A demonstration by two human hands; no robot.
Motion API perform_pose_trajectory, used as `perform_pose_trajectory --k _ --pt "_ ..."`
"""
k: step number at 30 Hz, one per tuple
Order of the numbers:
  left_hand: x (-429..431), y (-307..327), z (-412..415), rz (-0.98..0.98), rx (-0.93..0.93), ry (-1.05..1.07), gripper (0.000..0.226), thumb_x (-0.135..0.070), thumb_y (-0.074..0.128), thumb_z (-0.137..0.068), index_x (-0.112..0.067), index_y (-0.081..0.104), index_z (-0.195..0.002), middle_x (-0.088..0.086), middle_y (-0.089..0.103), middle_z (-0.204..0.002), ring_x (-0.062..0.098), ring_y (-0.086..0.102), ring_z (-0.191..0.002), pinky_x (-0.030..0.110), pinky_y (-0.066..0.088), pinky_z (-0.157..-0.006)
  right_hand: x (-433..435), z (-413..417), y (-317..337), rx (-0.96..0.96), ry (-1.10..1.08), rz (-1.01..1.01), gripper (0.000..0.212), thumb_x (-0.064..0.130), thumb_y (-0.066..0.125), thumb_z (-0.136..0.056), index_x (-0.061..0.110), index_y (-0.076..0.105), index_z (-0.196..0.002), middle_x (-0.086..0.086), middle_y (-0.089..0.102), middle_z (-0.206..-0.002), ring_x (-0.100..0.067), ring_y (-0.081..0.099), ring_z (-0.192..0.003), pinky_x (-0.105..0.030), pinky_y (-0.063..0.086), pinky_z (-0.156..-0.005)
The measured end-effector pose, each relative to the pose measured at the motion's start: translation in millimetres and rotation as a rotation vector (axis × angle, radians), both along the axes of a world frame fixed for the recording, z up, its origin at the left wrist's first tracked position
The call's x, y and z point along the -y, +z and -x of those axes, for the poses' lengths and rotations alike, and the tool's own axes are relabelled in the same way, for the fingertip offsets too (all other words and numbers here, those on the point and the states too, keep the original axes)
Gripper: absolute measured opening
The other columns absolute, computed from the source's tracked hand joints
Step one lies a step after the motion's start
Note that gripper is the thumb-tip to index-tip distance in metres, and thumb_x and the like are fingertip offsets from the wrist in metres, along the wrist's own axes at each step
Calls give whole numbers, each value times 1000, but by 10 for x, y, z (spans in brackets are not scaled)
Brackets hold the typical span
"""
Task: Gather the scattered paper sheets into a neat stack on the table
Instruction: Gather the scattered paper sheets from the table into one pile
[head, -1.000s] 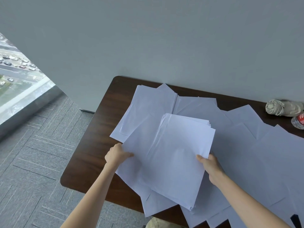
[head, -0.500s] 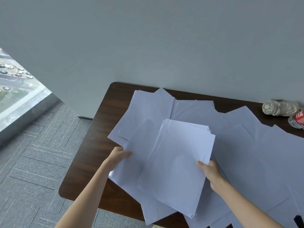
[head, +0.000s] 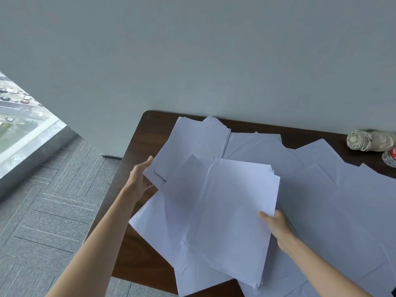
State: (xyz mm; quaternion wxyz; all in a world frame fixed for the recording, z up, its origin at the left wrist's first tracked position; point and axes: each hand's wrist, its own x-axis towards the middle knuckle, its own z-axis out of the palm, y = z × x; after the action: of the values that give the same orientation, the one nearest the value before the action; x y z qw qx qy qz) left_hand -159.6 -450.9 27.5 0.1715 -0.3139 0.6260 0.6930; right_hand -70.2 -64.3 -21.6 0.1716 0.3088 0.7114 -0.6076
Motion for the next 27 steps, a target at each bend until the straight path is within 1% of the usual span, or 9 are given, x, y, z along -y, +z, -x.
perform_pose_trajectory --k 2,4,5,8,10,13,16,21,27 --pt "24 58 194 77 94 -79 56 -57 40 -96 -13 71 -110 9 71 -99 20 64 -82 28 47 -68 -9 3 -15 1 -8 -8 25 0 52 -94 22 64 -92 4 67 -93 -9 61 -83 -24 46 -66" --pt "24 109 414 172 178 -163 61 -63 50 -87 -10 68 -112 11 69 -108 21 63 -81 29 48 -66 -16 10 -42 5 -6 -16 23 1 53 -94 21 64 -96 3 67 -96 -10 62 -85 -26 47 -68" --pt "30 99 506 234 203 -189 64 -62 61 -79 -9 64 -116 11 67 -118 24 65 -88 33 51 -71 -12 12 -46 7 -2 -15 23 1 53 -94 21 64 -96 3 68 -97 -12 62 -86 -26 47 -69" --pt "-64 6 685 476 280 -303 62 -39 78 -76 -3 58 -122 7 63 -120 31 62 -108 40 50 -91 1 26 -38 5 -8 -8 23 -1 52 -94 19 64 -99 2 68 -96 -12 62 -85 -25 48 -68" --pt "-212 -26 694 747 280 -473 38 -26 68 -83 -3 61 -112 8 64 -101 30 63 -98 36 50 -82 6 32 -15 0 -9 -2 24 -1 52 -94 20 64 -98 2 68 -96 -13 63 -86 -25 48 -68" --pt "-344 -7 631 950 176 -553 9 -13 50 -84 -8 58 -86 9 61 -91 33 60 -85 33 47 -70 13 34 4 0 -17 -1 26 -1 53 -93 23 64 -97 5 69 -96 -10 64 -87 -24 48 -68" --pt "-345 -1 552 1011 14 -505 14 -8 46 -83 -9 47 -68 10 57 -77 36 53 -76 32 39 -61 16 47 9 12 -26 7 24 0 53 -94 22 64 -97 5 68 -96 -10 63 -86 -24 47 -66" --pt "-339 228 329 1134 -278 -421 13 -2 43 -88 -4 45 -75 16 58 -68 45 52 -72 38 37 -56 11 51 -10 51 -28 5 21 1 53 -94 14 63 -107 -2 68 -99 -16 64 -87 -24 47 -66" --pt "-269 719 251 1243 -496 -300 18 -1 45 -94 -8 49 -78 6 46 -59 36 40 -60 35 28 -54 19 58 -78 64 -84 11 16 0 57 -92 9 65 -102 -10 68 -98 -27 64 -90 -34 47 -77"
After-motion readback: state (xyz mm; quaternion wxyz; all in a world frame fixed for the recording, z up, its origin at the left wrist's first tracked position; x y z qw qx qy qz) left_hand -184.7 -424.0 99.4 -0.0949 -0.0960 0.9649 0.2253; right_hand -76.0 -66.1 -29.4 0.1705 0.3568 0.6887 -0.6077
